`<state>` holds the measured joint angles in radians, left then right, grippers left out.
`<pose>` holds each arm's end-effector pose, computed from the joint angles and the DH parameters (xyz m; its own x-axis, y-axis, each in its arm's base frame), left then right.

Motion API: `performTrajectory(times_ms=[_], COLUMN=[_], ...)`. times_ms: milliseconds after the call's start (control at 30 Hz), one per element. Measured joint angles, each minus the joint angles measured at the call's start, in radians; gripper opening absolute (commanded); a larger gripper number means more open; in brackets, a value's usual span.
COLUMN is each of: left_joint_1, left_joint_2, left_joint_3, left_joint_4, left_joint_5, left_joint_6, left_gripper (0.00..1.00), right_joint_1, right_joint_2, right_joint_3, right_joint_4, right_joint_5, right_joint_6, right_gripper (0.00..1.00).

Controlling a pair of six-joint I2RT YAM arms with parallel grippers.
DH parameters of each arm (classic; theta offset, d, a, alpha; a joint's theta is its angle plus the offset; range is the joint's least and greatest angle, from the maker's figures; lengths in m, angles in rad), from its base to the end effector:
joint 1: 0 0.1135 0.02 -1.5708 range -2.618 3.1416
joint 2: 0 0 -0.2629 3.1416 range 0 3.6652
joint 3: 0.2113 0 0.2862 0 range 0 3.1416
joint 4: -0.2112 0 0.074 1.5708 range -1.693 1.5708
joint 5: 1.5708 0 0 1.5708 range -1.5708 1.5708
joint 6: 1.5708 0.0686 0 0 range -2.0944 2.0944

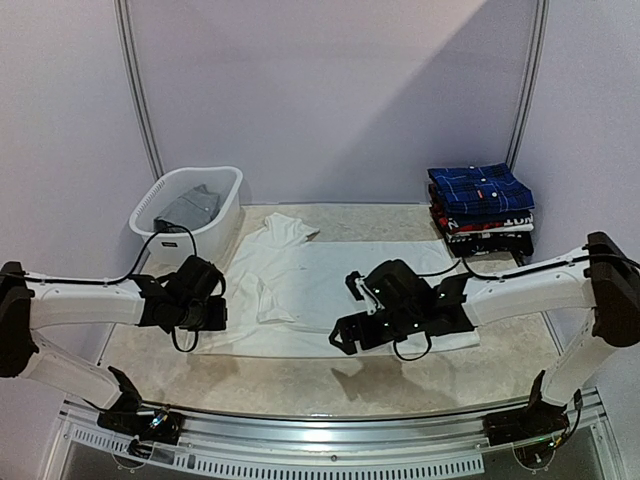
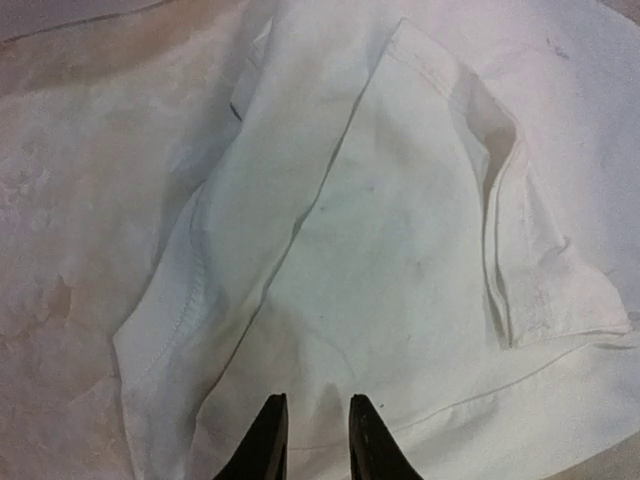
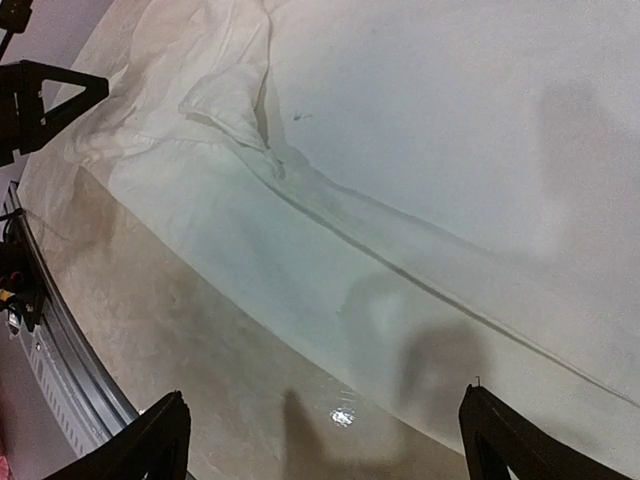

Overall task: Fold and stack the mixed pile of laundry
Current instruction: Adjust the 1/3-folded T-shirt at the center of the board.

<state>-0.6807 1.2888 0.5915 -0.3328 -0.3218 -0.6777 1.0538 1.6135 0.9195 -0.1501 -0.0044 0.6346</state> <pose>0.2246 -0.1540 0.1131 -0.8140 -0.1062 -0.5711 -0.0512 0.9924 -0.1116 0.1873 0.3300 0.1367 -0.8137 -0.2316 -0.5332 -0.4822 0.7811 0.3966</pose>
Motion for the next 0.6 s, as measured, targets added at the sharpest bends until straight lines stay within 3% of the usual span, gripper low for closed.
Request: performTrajectory(times_ms=[233, 600], left_joint_1=[0.0, -0.009], left_joint_2=[0.092, 0.093], left_joint_3=[-0.021, -0.061], left_joint_4=[0.044, 0.033], left_joint_5=[0.027, 0.014], left_joint_6=[-0.011, -0.065], left_gripper=[0.21, 0.21], right_joint_1=[0.032, 0.035], right_joint_2=[0.125, 0.142], right_joint_3=[0.079, 0.083], right_joint_4=[0.005, -0.011], right_joint_5=[-0.017, -0.021], right_joint_6=[-0.026, -0.046], right_gripper=[0.94, 0.93])
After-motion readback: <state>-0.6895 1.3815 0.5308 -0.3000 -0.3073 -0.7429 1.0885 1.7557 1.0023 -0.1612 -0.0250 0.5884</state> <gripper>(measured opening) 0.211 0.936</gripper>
